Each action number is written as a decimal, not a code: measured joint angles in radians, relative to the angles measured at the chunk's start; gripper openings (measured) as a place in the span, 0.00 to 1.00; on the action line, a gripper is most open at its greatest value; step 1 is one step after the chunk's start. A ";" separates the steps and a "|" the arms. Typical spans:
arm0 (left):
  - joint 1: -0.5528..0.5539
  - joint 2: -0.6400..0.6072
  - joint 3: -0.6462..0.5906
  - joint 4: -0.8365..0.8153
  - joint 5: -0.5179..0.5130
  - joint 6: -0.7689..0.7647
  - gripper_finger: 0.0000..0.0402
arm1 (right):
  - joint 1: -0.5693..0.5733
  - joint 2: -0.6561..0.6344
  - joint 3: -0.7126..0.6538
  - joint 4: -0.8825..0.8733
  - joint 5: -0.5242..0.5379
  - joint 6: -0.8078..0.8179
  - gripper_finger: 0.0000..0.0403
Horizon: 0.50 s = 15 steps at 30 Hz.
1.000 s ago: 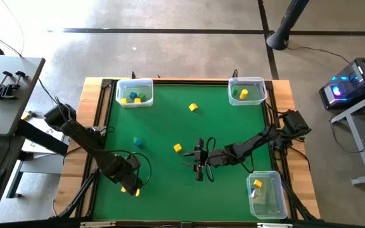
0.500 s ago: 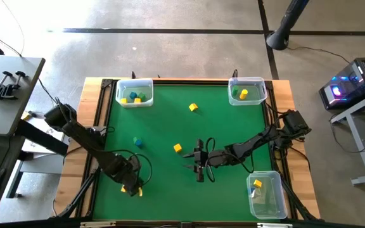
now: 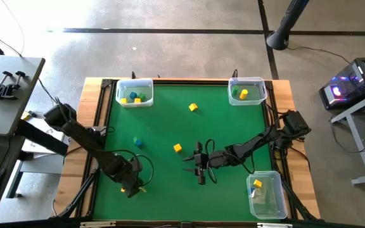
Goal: Sort blocks by size
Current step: Put the yellow cylindrical block into the top right transparent bin
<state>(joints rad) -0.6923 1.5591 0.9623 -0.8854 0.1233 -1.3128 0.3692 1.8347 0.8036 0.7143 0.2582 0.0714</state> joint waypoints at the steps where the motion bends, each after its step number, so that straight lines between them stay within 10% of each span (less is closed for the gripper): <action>1: -0.001 -0.001 0.001 0.002 -0.021 0.024 0.24 | 0.005 0.000 0.000 0.000 0.000 -0.011 0.42; 10: 0.003 -0.051 0.000 0.192 -0.549 0.300 0.22 | 0.095 -0.002 0.000 0.008 0.193 -0.166 0.42; 15: 0.046 -0.056 -0.067 0.567 -0.709 0.570 0.22 | 0.135 -0.009 0.000 0.008 0.314 -0.212 0.42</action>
<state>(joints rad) -0.6458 1.5028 0.8953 -0.3183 -0.5856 -0.7426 0.5045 1.8256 0.8036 0.7221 0.5719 -0.1402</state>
